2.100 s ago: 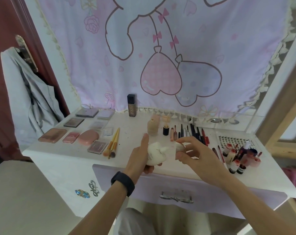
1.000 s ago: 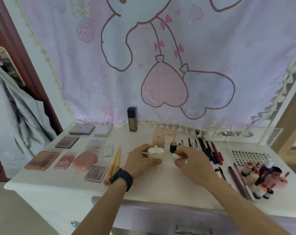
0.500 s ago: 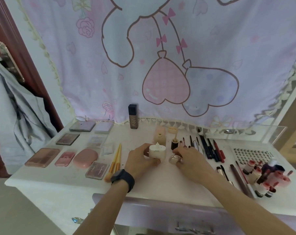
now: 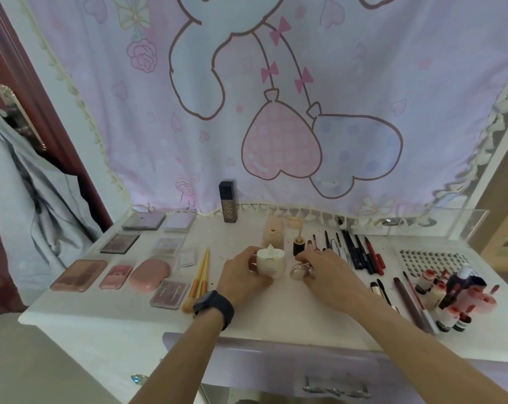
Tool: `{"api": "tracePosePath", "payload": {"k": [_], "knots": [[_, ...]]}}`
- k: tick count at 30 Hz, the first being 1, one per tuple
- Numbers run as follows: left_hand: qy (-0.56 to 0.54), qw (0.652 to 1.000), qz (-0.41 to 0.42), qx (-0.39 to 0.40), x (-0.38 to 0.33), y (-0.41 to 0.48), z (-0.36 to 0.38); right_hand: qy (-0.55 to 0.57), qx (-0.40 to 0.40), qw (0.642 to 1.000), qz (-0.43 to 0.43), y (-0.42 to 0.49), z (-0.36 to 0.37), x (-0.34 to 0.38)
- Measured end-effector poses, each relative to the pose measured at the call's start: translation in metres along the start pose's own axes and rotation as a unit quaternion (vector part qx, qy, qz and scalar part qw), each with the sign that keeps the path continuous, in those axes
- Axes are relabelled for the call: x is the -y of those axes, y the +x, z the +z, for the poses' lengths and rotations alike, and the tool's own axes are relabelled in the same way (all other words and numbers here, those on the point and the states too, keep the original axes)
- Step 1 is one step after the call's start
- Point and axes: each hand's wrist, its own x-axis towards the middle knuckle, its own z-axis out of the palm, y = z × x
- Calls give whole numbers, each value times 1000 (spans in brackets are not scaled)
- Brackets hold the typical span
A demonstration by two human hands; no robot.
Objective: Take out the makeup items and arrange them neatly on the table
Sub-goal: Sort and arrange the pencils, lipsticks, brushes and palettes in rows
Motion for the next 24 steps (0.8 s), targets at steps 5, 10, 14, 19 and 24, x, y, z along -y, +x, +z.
{"api": "tracePosePath", "payload": {"k": [5,10,14,19,24], "knots": [[17,1000,0,9,-1,1,-2,5,-5,1000,-2,-7,-1,1],[57,998,22,11,-3,0,-3,2,-9,1000,4,-11,0,1],[61,998,20,13,-5,-1,-2,0,7,1000,7,-11,-2,-1],[22,1000,-1,16,-4,-3,-5,14,-13,1000,-2,-20,-5,-1],[64,997,24,27,2,-5,-23,49,-93,994,-22,-54,8,7]]}}
